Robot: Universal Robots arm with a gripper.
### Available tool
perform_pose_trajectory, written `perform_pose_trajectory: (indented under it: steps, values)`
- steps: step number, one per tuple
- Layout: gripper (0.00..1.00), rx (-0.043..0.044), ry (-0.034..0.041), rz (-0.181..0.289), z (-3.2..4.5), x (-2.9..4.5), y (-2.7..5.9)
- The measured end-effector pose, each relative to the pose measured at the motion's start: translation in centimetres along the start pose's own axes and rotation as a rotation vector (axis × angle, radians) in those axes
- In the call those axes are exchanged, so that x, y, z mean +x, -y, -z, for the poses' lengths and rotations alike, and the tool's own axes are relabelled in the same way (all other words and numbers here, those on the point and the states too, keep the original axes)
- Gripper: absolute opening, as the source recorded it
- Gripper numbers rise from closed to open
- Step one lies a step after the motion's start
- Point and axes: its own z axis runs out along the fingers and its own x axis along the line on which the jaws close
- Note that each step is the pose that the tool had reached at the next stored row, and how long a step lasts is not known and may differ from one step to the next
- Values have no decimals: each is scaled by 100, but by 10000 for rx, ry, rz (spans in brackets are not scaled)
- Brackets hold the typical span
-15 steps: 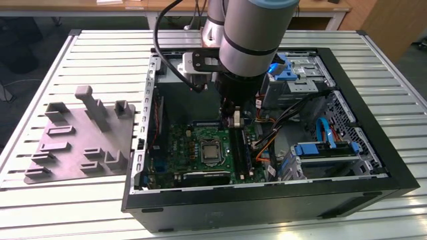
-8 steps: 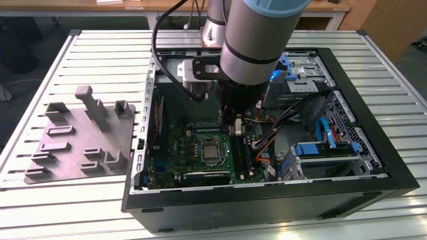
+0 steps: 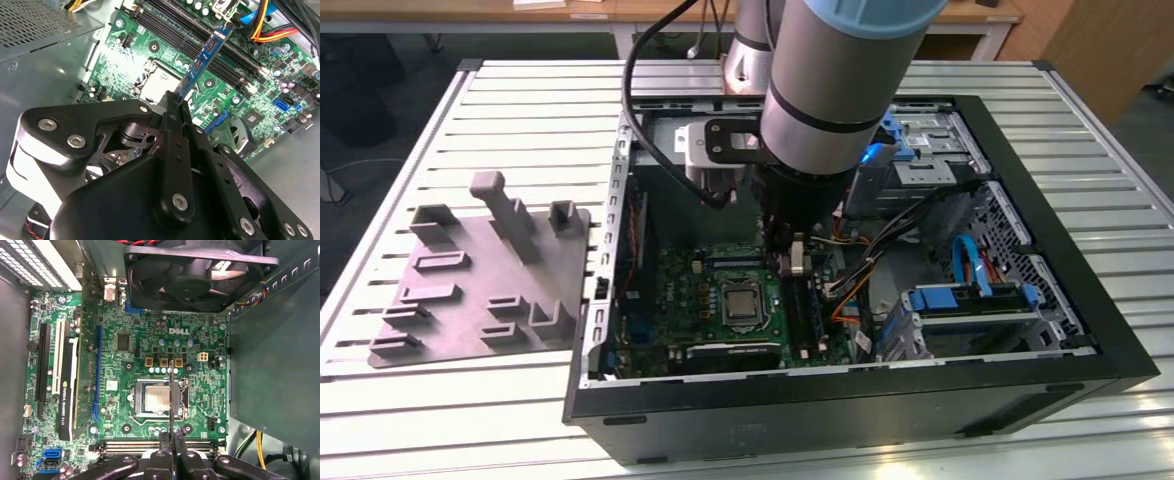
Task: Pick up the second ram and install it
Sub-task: 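Insert the second ram into the second slot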
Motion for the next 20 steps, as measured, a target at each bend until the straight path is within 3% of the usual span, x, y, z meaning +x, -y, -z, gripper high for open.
perform_pose_trajectory:
  steps: [20]
  values:
    - [14, 10, 8, -101, 0, 0, 0]
